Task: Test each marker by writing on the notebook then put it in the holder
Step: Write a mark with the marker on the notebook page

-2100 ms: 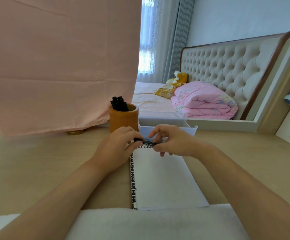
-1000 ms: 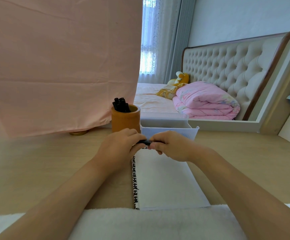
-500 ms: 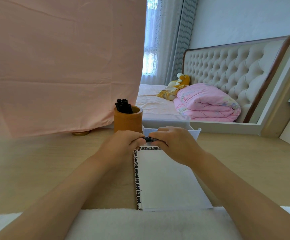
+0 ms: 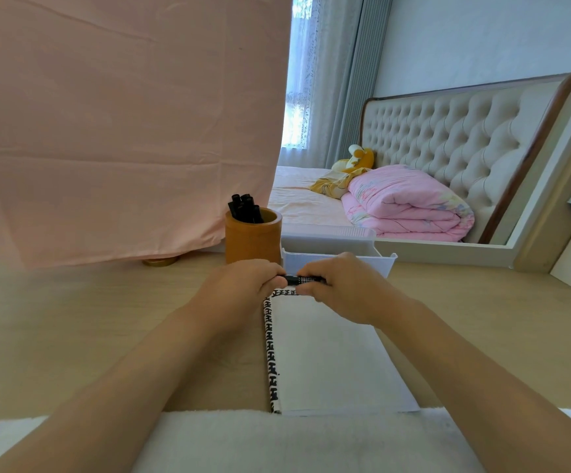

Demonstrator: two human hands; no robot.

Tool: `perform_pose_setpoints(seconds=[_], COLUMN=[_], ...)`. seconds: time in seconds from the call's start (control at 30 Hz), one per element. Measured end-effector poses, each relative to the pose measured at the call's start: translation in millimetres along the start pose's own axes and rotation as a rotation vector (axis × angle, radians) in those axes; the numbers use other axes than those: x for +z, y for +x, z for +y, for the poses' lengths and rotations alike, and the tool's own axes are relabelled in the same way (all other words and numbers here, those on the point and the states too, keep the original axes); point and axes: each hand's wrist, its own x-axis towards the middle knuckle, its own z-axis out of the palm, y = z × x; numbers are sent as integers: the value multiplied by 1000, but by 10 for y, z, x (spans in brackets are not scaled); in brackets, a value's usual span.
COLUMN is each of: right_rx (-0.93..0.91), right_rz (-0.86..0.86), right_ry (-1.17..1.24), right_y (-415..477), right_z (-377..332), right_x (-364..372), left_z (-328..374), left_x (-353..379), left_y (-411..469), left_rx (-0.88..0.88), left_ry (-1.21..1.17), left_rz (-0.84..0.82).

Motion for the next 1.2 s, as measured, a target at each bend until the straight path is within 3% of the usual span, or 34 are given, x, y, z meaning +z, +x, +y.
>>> perform_pose_setpoints(seconds=[0.1,0.23,0.43,0.7,0.83,1.03,1.2], right_rx=[102,35,174,219,165,260,333], right_rz=[-69,77,23,-94,-99,11,143], right_ry=[112,-37,450,1086,1063,1236,986], right_y=[-16,-26,-24,-98,-119,-95,-114], right_z=[8,175,225,266,355,391,469], right_x=[-31,-94,-151,-201,-131,-24,168], left_z=[-16,-179,-373,-303,-170,-87,-70], left_x=[19,-47,90,226,208,241,232], left_y=[-14,-47,-92,-72,-52,-55,-61], left_rx=[74,-83,-252,-243,-249,-268,-265], left_ry=[97,-44,24,71,-15,-9,-11], left_rz=[37,25,-33,8,6,-184,-184])
